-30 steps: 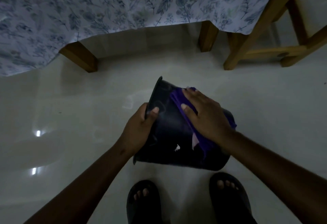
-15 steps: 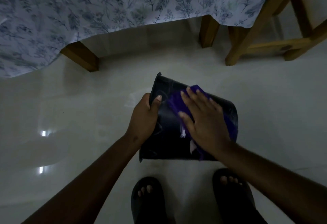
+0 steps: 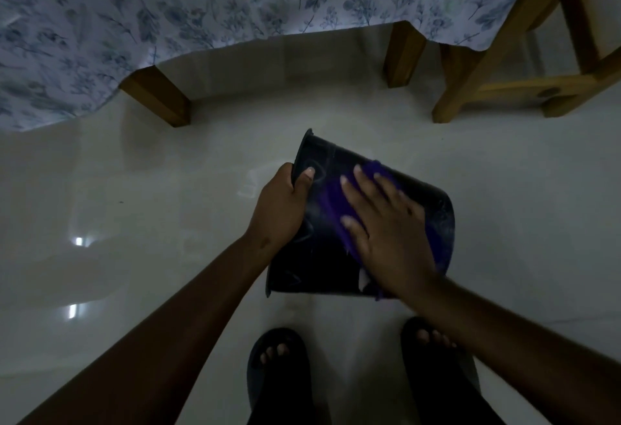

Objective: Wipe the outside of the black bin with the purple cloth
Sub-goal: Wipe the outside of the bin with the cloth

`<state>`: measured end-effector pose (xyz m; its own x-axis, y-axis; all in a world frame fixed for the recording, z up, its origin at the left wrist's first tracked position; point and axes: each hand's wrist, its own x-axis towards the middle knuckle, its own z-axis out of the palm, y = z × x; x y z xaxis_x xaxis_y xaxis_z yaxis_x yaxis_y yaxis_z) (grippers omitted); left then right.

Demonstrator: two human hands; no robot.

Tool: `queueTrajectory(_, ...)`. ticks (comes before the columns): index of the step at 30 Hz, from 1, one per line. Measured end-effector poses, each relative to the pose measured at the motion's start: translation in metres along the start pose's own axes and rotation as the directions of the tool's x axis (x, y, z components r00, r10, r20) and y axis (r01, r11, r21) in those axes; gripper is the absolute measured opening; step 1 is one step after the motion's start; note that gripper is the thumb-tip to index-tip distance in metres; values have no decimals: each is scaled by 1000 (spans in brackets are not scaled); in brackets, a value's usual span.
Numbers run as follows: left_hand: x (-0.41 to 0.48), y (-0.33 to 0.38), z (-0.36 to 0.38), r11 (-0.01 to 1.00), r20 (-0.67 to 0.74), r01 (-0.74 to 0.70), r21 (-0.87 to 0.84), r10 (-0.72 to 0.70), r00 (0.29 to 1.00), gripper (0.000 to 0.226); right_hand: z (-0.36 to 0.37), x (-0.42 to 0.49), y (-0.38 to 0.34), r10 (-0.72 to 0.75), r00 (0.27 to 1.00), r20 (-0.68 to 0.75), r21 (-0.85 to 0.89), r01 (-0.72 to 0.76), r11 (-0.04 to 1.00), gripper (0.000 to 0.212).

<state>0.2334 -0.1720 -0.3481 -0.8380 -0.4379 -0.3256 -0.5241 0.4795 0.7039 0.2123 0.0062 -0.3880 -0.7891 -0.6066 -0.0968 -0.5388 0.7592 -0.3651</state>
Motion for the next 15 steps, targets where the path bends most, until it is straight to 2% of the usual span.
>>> queueTrajectory(4,-1,3,-2,1000,2,9,2,-9,1000,32,-7,36,11,112,994,-13,60,-111,992,52)
queueTrajectory(6,1,3,-2,999,6,24,22,-25,1000,29,-2,13,6,51,999,-14,-14,-52,999,53)
queueTrajectory(8,5,3,-2,999,7,37,39,-37,999,26,6,-20,-2,-67,998,7,-79,68,995,56)
queueTrajectory(11,7,2,0,998,-12,42,52,-41,999,30,12,-40,-2,-177,984,10,-81,177,981,59)
queueTrajectory(13,5,2,1,999,-17,44,4,-44,999,31,5,-19,1,-134,991,14,-60,134,989,56)
queueTrajectory(15,3,4,1,999,-25,44,-26,-45,999,33,-5,19,5,-25,1000,-9,25,26,999,53)
